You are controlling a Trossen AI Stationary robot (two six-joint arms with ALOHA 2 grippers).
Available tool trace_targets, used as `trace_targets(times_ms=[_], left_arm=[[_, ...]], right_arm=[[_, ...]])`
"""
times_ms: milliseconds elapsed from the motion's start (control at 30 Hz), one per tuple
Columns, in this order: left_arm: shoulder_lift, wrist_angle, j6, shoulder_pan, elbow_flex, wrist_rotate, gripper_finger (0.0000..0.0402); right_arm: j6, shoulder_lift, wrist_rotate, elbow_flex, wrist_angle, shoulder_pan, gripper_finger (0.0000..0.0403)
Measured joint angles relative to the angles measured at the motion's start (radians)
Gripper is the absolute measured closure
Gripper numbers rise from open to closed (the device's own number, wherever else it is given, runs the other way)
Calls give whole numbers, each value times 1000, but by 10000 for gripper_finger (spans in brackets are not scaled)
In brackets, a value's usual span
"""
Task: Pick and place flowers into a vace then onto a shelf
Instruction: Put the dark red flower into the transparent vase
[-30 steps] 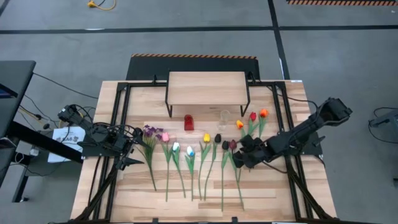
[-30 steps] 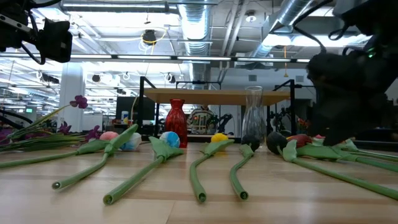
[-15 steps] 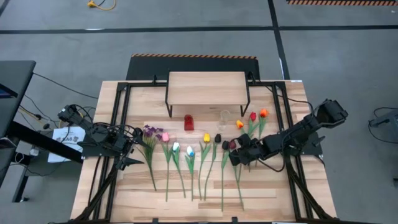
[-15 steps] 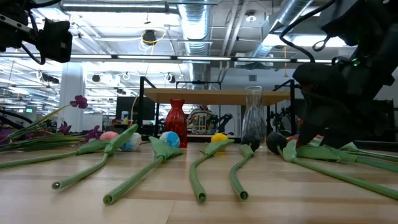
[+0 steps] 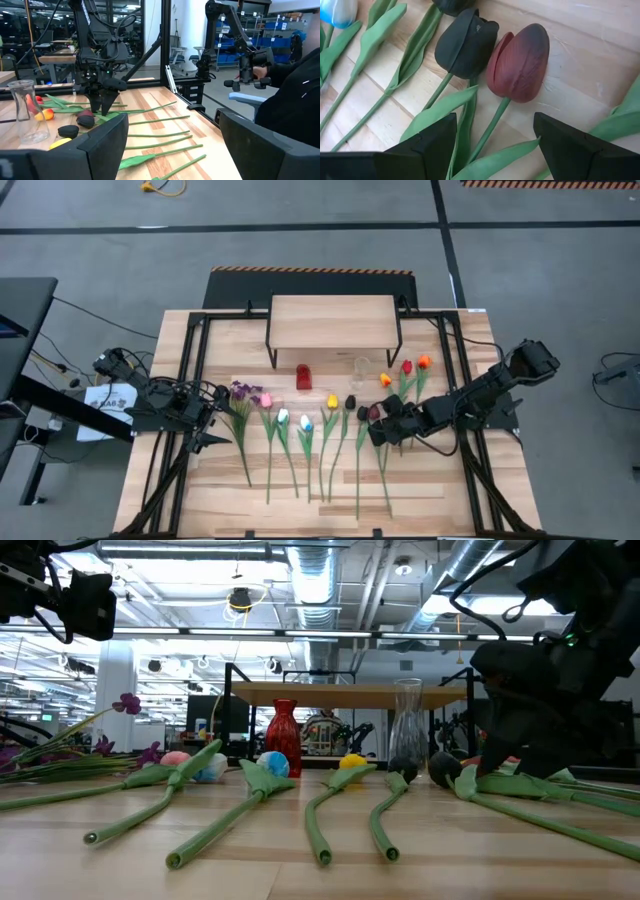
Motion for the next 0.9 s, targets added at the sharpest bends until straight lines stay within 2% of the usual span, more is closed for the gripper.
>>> trace_targets(times_ms=[167, 567, 900], left_arm=[[0, 0, 0, 0, 0, 0, 99], [0, 0, 0, 0, 0, 0, 99], [0, 0, 0, 0, 0, 0, 99]], right_arm=[[0, 1, -3, -1, -7, 0, 159], [3, 3, 10, -4, -16, 0, 301], [3, 4, 9, -4, -12, 0, 363]])
